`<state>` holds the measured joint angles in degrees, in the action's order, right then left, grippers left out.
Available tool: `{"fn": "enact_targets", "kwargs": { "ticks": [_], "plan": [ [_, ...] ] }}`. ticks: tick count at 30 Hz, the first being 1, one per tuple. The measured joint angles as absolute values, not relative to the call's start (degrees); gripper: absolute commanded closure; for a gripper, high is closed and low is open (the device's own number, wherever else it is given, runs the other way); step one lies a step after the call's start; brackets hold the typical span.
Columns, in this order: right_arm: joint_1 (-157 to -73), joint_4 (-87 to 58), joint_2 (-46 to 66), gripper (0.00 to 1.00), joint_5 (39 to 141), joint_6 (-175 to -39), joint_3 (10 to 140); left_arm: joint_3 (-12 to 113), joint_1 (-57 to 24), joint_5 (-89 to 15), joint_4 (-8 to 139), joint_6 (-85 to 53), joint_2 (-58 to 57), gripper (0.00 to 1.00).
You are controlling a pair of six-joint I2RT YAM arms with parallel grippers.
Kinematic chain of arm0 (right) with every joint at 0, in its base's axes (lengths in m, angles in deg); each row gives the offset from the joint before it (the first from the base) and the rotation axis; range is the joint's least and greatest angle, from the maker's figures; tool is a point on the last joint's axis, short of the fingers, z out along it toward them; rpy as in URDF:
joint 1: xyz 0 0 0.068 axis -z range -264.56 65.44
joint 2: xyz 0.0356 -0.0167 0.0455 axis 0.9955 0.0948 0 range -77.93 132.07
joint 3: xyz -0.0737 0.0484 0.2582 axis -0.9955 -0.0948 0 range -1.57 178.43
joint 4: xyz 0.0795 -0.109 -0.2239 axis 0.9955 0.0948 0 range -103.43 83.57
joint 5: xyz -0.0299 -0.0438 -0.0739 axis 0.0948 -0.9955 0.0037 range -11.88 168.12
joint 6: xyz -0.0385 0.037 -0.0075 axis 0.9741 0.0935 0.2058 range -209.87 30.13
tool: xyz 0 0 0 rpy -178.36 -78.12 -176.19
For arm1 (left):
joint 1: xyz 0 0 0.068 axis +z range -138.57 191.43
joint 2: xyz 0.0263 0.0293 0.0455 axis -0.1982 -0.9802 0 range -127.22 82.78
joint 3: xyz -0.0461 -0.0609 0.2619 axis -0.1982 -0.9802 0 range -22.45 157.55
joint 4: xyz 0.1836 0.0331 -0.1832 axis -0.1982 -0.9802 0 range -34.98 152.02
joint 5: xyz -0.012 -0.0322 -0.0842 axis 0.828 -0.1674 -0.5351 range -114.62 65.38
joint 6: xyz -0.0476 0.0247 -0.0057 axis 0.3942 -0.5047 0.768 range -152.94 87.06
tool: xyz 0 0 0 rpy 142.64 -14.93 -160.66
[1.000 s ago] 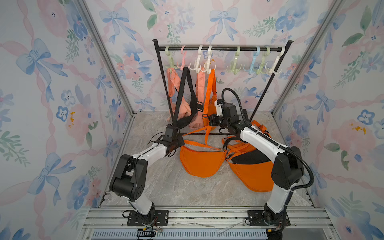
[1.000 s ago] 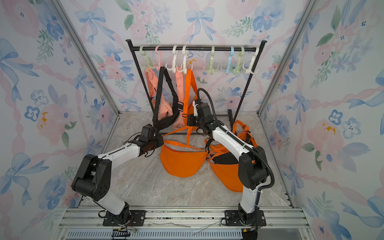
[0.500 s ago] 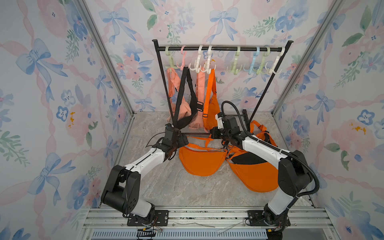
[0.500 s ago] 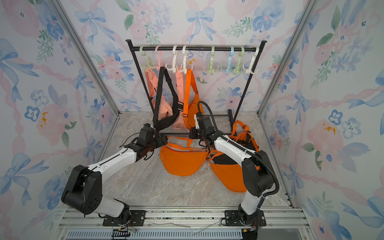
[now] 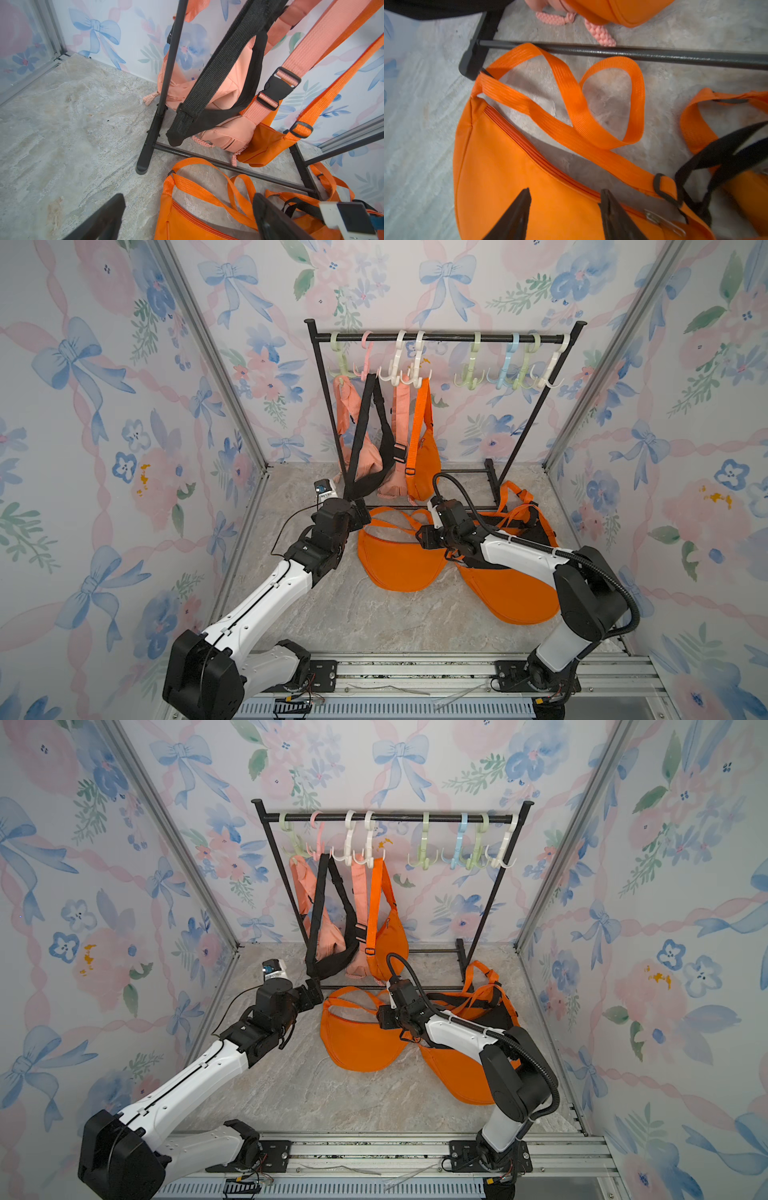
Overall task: Take the bag off the hook
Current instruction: Place the bag at the center of the board, then pick up the bag from the hook.
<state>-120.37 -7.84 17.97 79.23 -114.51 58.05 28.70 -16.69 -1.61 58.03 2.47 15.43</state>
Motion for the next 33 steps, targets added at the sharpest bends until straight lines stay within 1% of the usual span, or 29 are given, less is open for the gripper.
{"fn": "enact_targets", "kwargs": {
  "ticks": [3, 7, 9, 11, 13, 15, 16, 18, 20, 21, 22, 27, 30, 31, 32, 33],
  "plan": [
    [-120.2, -6.5, 14.9, 0.03, 76.6, -113.1, 56.7, 31.5, -18.1, -0.9, 58.2, 0.5, 12.5, 0.02],
    [-118.6, -5.5, 8.9, 0.03, 74.5, -110.8, 58.6, 36.3, -19.5, -1.5, 59.4, -1.8, 7.3, 0.04],
    [-116.6, -5.6, 6.3, 0.03, 74.4, -110.0, 60.4, 38.8, -19.7, -2.8, 60.3, -2.7, 4.4, 0.09],
    [-114.0, -5.5, 4.8, 0.0, 74.5, -109.6, 63.1, 41.9, -19.9, -4.7, 61.5, -3.5, 0.9, 0.17],
    [-111.8, -5.6, 4.6, 0.05, 74.9, -109.0, 66.0, 45.6, -20.1, -7.1, 62.3, -4.3, -3.0, 0.21],
    [-110.2, -5.6, 4.6, 0.12, 75.5, -108.7, 68.3, 49.7, -20.5, -9.5, 62.8, -4.6, -7.1, 0.17],
    [-109.6, -5.6, 4.6, 0.17, 75.9, -108.4, 69.2, 52.1, -20.8, -10.9, 62.9, -4.8, -9.5, 0.14],
    [-108.8, -5.6, 5.0, 0.3, 77.2, -108.2, 70.9, 56.3, -21.5, -13.1, 63.1, -4.9, -13.5, 0.15],
    [-107.8, -6.0, 5.8, 0.44, 79.0, -108.0, 72.0, 61.1, -22.2, -15.5, 62.7, -5.0, -17.9, 0.22],
    [-107.5, -6.2, 6.3, 0.48, 79.8, -108.5, 72.2, 63.1, -22.4, -16.5, 62.3, -5.3, -19.6, 0.25],
    [-107.1, -6.4, 7.0, 0.49, 80.7, -108.7, 72.5, 65.6, -22.6, -17.5, 61.8, -5.5, -21.7, 0.27],
    [-104.4, -6.7, 10.3, 0.49, 84.2, -109.6, 73.0, 75.5, -22.8, -20.2, 60.0, -6.0, -29.5, 0.28],
    [-103.6, -6.9, 11.4, 0.49, 85.5, -110.1, 73.0, 80.7, -22.8, -20.2, 58.4, -6.6, -32.5, 0.32],
    [-103.3, -6.9, 11.7, 0.49, 85.8, -110.1, 73.0, 82.5, -22.8, -20.1, 57.8, -7.0, -33.4, 0.38],
    [-103.1, -6.9, 12.1, 0.49, 86.1, -110.1, 73.3, 84.3, -22.8, -20.1, 57.4, -7.4, -34.3, 0.51],
    [-102.9, -7.0, 12.4, 0.49, 86.5, -110.2, 73.8, 85.8, -22.8, -20.0, 57.0, -7.9, -35.0, 0.69]
  ]
}}
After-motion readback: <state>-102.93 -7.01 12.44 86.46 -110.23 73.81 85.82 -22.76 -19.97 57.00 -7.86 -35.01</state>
